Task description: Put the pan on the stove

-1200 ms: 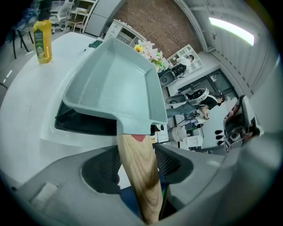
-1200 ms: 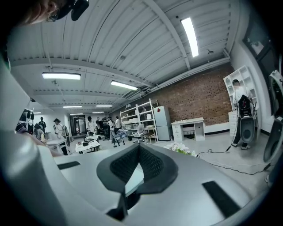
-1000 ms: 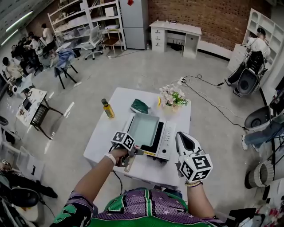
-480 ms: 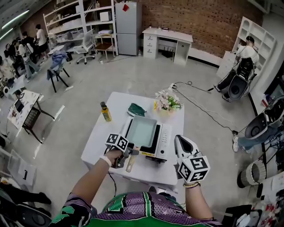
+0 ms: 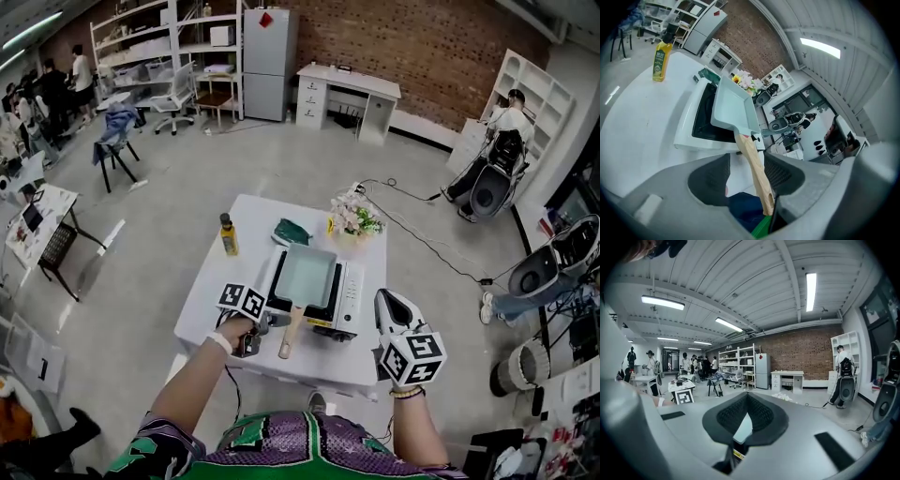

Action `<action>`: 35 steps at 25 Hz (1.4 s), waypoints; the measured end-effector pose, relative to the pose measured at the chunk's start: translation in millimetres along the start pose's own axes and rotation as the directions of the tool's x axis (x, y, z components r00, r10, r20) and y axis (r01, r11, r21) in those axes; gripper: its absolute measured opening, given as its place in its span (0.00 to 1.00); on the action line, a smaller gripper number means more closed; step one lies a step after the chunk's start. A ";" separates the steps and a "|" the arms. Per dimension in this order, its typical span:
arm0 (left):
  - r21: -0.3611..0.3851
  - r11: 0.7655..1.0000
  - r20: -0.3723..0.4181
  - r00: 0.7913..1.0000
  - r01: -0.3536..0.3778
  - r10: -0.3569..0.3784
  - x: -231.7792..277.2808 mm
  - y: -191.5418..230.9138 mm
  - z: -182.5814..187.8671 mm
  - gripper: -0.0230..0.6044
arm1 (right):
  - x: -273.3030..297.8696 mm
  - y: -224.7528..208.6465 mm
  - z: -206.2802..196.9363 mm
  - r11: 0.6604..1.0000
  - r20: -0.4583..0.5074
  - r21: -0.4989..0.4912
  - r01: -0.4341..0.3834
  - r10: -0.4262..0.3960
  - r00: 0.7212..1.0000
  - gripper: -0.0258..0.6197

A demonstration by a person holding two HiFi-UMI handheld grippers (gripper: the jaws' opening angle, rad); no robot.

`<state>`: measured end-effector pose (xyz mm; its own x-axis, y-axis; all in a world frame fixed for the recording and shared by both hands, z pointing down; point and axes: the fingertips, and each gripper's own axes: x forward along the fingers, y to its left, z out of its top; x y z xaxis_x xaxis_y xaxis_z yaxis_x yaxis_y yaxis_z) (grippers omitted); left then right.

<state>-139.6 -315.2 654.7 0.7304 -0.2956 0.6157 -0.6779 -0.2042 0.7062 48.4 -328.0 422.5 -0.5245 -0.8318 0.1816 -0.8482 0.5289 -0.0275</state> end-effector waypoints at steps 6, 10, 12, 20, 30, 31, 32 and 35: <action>0.075 0.997 0.081 0.997 0.006 -0.012 -22.2 -10.5 -7.7 0.41 | -9.1 14.9 -1.9 0.999 -0.005 0.004 0.034 -0.034 0.999 0.04; 0.144 0.990 0.131 0.991 -0.007 -0.012 -43.8 -21.0 -16.4 0.41 | -22.4 28.1 -3.4 0.998 -0.002 0.010 0.057 -0.057 0.998 0.04; 0.179 0.984 0.155 0.988 -0.005 -0.024 -55.4 -28.6 -21.4 0.41 | -29.8 35.3 -4.9 0.998 0.000 0.016 0.067 -0.067 0.998 0.04; 0.315 0.947 0.289 0.957 -0.068 -0.027 -100.3 -58.3 -36.1 0.40 | -62.5 58.3 -11.7 0.993 0.019 0.042 0.112 -0.113 0.993 0.04; 0.482 0.853 0.437 0.899 -0.199 -0.037 -132.5 -90.9 -37.8 0.39 | -96.6 66.3 -9.2 0.985 0.041 0.044 0.167 -0.169 0.985 0.04; 0.490 0.844 0.455 0.890 -0.217 -0.035 -135.1 -92.8 -37.0 0.38 | -100.1 65.8 -8.2 0.985 0.046 0.042 0.170 -0.172 0.984 0.04; 0.499 0.834 0.473 0.881 -0.237 -0.033 -138.0 -95.0 -36.2 0.38 | -103.7 65.2 -7.1 0.984 0.051 0.039 0.174 -0.176 0.983 0.04; 0.531 0.794 0.514 0.858 -0.295 -0.025 -146.6 -102.6 -35.1 0.36 | -112.8 64.4 -3.3 0.983 0.070 0.034 0.181 -0.183 0.981 0.04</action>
<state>-174.1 -218.1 504.3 0.6006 -0.7279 0.3309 -0.7981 -0.5705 0.1936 53.2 -199.6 403.5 -0.3644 -0.9242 0.1141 -0.9311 0.3637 -0.0278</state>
